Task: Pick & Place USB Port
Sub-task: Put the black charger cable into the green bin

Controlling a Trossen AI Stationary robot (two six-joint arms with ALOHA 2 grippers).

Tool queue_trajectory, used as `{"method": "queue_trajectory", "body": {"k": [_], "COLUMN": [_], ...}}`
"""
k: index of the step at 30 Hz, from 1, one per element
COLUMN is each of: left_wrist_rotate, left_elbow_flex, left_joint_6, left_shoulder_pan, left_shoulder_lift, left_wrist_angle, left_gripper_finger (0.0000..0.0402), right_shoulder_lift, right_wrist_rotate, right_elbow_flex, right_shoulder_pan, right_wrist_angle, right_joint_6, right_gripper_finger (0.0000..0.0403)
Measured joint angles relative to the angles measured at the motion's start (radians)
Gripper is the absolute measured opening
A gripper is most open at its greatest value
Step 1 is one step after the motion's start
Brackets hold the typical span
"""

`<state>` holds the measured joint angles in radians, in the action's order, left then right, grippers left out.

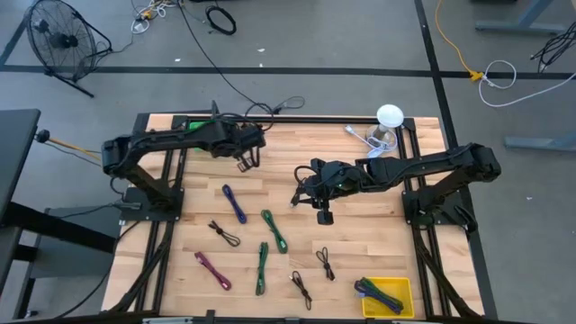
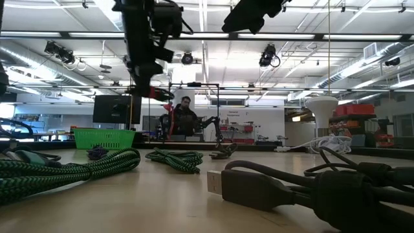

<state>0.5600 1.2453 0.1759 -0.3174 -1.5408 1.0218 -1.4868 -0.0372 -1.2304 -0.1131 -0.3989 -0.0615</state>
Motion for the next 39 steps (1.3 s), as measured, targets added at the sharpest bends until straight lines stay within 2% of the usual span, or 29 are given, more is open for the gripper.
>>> {"method": "queue_trajectory", "body": {"k": [5,12,15,20,23,31,37,39], "left_wrist_rotate": [0.069,0.072,0.068,-0.033,-0.04,-0.003,-0.099,-0.102], "left_elbow_flex": [-0.048,-0.154,-0.216,-0.335,-0.391,-0.459,-0.547,-0.567], "left_joint_6": [0.014,-0.03,-0.091,-0.236,-0.293,-0.309,-0.431,-0.445], "left_shoulder_pan": [-0.031,-0.141,-0.205,-0.301,-0.349,-0.464,-0.514,-0.522], "left_shoulder_lift": [0.09,0.201,0.234,0.26,0.26,0.26,0.26,0.26], "left_wrist_angle": [0.066,0.046,-0.015,-0.205,-0.303,-0.375,-0.537,-0.574], "left_gripper_finger": [0.0041,0.0041,0.0041,0.0041,0.0041,0.0041,0.0041,0.0041], "right_shoulder_lift": [0.0,0.0,0.0,0.0,0.0,0.0,0.0,0.0], "right_wrist_rotate": [0.0,0.0,0.0,0.0,0.0,0.0,0.0,0.0], "right_elbow_flex": [0.0,0.0,0.0,0.001,0.001,0.001,0.001,0.001], "right_shoulder_pan": [0.0,0.0,0.0,0.0,0.0,0.0,0.0,0.0], "right_wrist_angle": [0.0,0.003,0.008,0.017,0.017,0.017,0.017,0.017], "right_joint_6": [0.0,0.001,0.001,0.001,0.003,0.027,0.027,0.027], "right_gripper_finger": [0.011,0.011,0.011,0.011,0.011,0.011,0.011,0.011]}}
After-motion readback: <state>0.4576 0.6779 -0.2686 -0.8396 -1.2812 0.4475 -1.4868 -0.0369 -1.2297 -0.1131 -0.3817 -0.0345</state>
